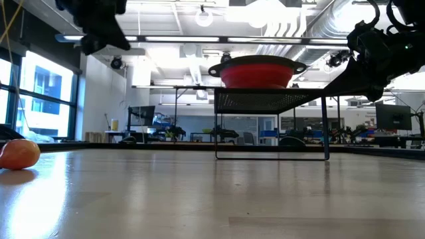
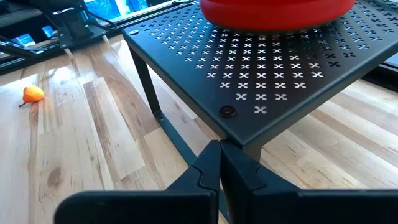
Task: Pick & Place Fruit
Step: Put the orange pear into the red strainer bowl on the shelf
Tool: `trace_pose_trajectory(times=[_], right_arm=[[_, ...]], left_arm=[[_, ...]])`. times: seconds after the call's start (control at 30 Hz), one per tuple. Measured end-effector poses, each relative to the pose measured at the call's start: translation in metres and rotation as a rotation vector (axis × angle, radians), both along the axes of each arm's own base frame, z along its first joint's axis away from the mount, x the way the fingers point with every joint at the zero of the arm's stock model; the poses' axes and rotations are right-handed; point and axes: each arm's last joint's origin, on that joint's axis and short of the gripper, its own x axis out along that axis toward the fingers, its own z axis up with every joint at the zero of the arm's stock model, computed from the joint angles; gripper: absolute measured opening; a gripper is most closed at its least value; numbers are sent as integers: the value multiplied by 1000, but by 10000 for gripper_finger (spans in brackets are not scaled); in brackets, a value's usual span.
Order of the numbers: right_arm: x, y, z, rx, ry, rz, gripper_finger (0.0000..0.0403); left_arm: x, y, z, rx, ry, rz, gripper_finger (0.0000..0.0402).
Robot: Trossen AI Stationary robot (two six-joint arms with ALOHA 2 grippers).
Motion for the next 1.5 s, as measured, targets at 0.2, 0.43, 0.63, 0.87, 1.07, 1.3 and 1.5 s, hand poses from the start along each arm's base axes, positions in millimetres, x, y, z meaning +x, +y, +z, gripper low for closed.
trace_pose_trajectory(times=[0.2,0.43,0.63,0.87,1.07,1.3,1.5], right_arm=[[0,0,0,0,0,0,2],[0,0,0,0,0,0,2],[0,0,0,0,0,1,2],[0,0,0,-5,4,3,2],[-1,0,-1,-11,21,4,2],[-1,0,-2,-15,32,4,2],[-1,0,-2,-15,34,5,2]], left_arm=[[2,-17,-11,-184,81,50,1],[15,-28,-9,-204,182,72,0],[28,-31,-14,-253,411,153,0],[42,-36,-27,-358,645,222,0],[57,-51,-29,-327,697,124,0],[55,-83,-26,-214,680,-119,0],[52,-98,-27,-160,669,-177,0]])
